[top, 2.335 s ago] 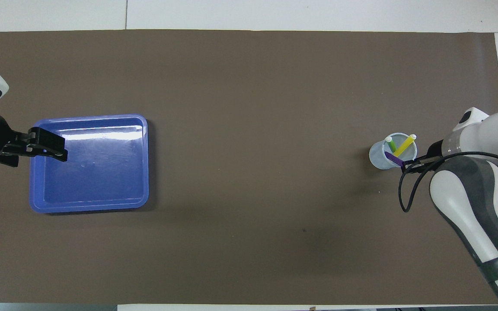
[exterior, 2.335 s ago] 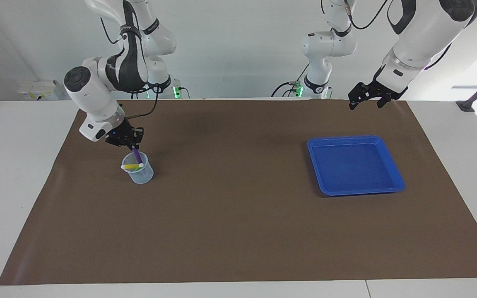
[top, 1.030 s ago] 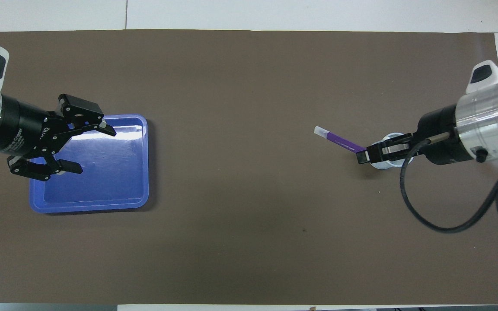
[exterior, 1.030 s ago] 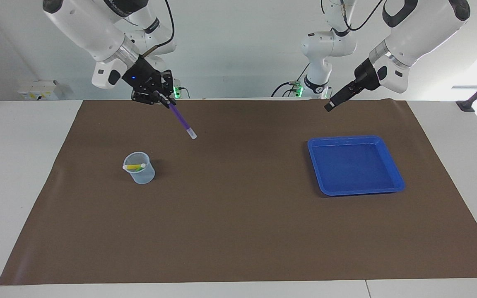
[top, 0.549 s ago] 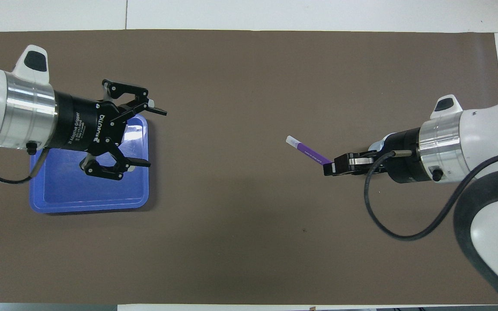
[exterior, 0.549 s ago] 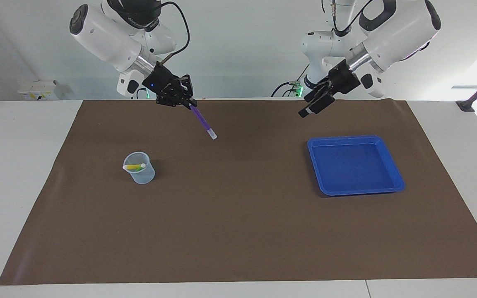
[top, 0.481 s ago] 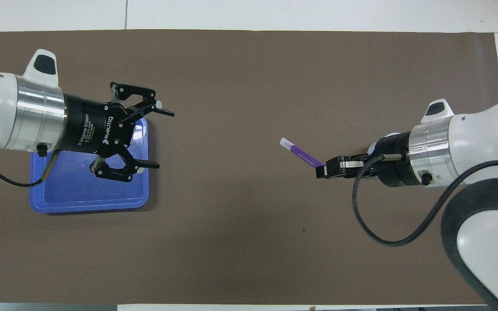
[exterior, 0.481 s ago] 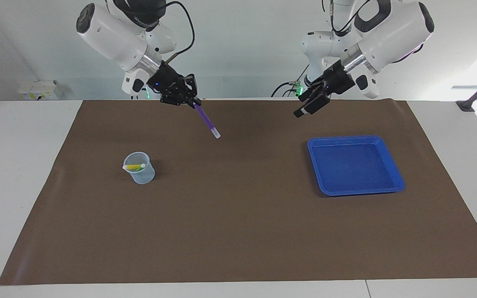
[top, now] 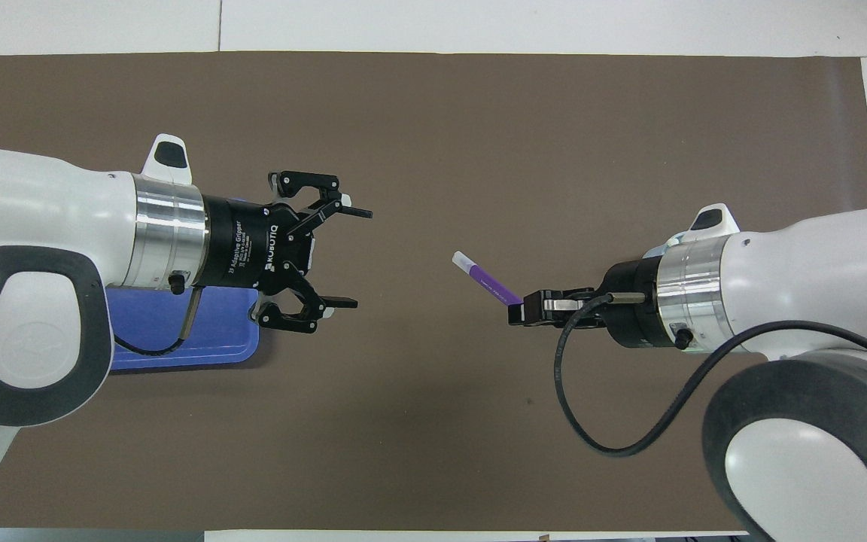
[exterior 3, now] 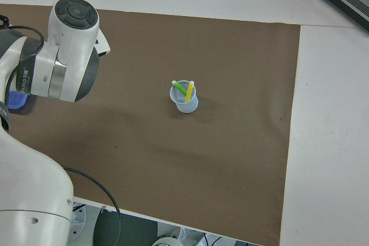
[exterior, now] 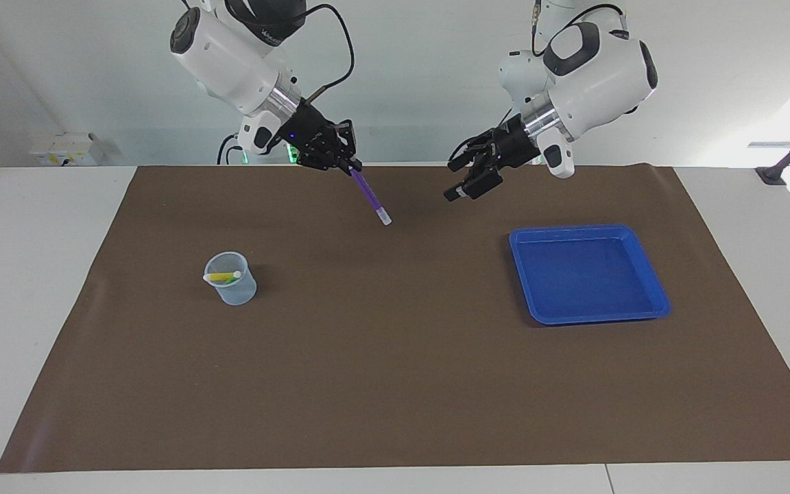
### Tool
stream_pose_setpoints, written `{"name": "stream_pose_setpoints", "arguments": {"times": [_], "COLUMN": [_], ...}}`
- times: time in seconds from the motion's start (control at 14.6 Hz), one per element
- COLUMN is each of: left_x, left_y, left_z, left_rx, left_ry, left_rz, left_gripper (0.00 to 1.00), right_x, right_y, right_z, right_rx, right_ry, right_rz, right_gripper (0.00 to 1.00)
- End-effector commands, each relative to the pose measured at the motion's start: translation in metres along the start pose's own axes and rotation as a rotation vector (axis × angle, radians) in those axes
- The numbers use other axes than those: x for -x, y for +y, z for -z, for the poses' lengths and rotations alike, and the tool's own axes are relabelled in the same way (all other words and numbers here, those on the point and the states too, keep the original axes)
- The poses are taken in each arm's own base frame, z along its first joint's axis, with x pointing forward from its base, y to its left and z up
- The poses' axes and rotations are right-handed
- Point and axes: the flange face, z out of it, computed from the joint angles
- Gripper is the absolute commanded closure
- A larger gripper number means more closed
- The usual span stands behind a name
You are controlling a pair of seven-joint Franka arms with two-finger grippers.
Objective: Right arm passes pens to left for tray arrangement
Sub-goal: 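Lift the purple pen with the right gripper while the left gripper approaches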
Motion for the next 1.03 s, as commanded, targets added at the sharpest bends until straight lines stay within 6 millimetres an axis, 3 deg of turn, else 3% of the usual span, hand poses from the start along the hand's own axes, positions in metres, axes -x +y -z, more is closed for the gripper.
{"name": "stream_pose_setpoints", "arguments": {"times": [0.0, 0.27, 0.48, 0.55, 0.76, 0.96], "left_x": [0.004, 0.009, -0.001, -0.002, 0.005, 0.008], "left_y": [-0.016, -0.021, -0.012, -0.012, -0.013, -0.011], "left_z": [-0.018, -0.045, -0.051, -0.054, -0.081, -0.081], "left_rx": [0.039, 0.079, 0.153, 0.153, 0.186, 0.192], "left_ry": [-0.029, -0.071, -0.077, -0.077, -0.055, -0.068], "left_rz": [0.014, -0.012, 0.013, -0.005, -0.034, -0.03], "left_gripper": [0.0, 0.0, 0.0, 0.0, 0.0, 0.0], "right_x": [0.0, -0.001, -0.005, -0.001, 0.003, 0.005], "right_y": [0.001, -0.008, -0.011, -0.022, -0.029, -0.031], "right_z": [0.002, -0.002, 0.0, -0.007, -0.011, -0.013], "right_rx": [-0.064, -0.094, -0.12, -0.129, -0.131, -0.129], "right_ry": [0.049, 0.078, 0.107, 0.113, 0.118, 0.109], "right_rz": [-0.035, -0.037, -0.047, -0.036, -0.035, -0.03], "right_gripper": [1.0, 1.0, 1.0, 1.0, 1.0, 1.0]}}
